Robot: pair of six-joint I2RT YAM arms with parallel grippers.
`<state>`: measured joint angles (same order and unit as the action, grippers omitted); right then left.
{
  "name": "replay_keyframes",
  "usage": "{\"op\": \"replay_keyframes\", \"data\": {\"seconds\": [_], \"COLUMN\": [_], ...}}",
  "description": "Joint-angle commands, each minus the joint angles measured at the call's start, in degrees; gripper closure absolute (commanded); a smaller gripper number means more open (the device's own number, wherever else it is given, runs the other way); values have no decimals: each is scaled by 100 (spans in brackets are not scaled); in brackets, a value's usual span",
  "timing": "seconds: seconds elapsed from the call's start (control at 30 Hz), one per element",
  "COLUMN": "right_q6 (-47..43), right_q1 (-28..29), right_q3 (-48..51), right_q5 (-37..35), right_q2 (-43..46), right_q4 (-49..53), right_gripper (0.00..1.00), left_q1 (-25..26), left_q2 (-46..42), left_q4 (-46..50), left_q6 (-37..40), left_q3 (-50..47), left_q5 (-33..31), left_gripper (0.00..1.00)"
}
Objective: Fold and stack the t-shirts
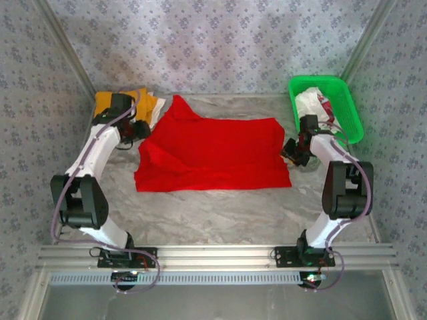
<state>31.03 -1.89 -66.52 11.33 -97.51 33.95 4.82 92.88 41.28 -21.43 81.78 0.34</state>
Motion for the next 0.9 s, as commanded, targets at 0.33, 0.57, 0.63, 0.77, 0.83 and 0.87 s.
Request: {"op": "replay_keyframes", "data": {"seconds": [0.33,0.57,0.63,0.77,0.83,0.87], "right_q6": [-200,-278,-261,-190,-217,-239], "right_q1": [374,1299,1349,1431,1494,1526], "right_q3": [435,1307,1222,1212,1152,1117], "right_q5": [435,278,328,352,345,327], "right_q2": [1470,1709,1267,675,427,280], "right_q4": [-491,-1300,-1312,-1635,-1731,-1762], "right_gripper": [64,95,98,100,100,100], "left_q1": [-22,289,530,766,775,775], "left_q2": [-1867,-2225,-1990,-1370,-1084,-922], "left_q4": [-956,-959,-980,-1126,-1287,-1367], "left_q6": [-616,-834,-925,-1055,-1090,-1102], "left_q3": [-1667,-2841,-2796,-2796,-2804,-2793], "left_q5": [128,758,743,674,616,544], "left_gripper": [45,49,50,48,45,44]}}
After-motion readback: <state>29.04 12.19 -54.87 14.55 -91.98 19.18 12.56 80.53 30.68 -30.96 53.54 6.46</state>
